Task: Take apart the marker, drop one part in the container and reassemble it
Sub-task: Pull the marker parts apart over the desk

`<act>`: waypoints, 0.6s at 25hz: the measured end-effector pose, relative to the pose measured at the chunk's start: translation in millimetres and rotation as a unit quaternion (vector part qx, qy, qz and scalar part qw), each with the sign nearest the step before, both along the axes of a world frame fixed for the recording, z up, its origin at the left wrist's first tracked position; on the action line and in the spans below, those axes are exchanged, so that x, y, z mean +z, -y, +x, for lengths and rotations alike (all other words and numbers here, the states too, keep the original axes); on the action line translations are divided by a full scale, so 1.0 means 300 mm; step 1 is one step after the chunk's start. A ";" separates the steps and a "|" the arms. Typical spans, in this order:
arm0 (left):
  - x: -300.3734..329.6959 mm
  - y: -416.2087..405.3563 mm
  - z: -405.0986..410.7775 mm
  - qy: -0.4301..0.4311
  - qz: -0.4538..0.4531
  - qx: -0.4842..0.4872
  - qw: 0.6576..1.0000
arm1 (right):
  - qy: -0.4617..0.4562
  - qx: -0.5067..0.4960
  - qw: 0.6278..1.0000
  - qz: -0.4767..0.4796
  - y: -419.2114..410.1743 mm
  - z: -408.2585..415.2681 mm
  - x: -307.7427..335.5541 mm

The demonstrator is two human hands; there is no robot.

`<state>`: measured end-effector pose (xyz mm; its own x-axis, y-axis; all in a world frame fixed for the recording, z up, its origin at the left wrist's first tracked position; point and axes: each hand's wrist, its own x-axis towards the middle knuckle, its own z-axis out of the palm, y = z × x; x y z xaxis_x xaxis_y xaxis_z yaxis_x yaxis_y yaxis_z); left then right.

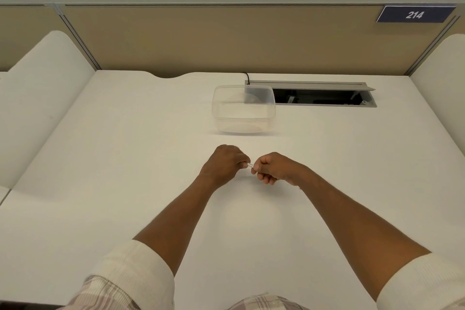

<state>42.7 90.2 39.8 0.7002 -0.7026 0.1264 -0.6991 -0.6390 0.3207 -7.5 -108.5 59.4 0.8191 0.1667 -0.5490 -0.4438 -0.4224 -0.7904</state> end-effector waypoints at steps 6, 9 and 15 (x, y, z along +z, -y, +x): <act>-0.041 -0.039 -0.029 -0.037 -0.098 0.192 0.976 | -0.008 -0.124 0.992 0.022 -0.005 -0.012 -0.011; -0.090 -0.071 -0.030 -0.142 -0.032 0.217 0.965 | -0.010 -0.190 0.979 0.072 -0.009 -0.017 -0.042; -0.189 -0.078 -0.084 -0.156 0.052 0.181 0.970 | 0.011 -0.279 0.952 0.124 -0.018 0.003 -0.089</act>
<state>17.6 113.7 -16.9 0.8958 -0.4015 -0.1905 -0.3024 -0.8649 0.4007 -6.6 -103.2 32.7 0.8296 -0.1745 -0.5303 -0.5258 0.0753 -0.8473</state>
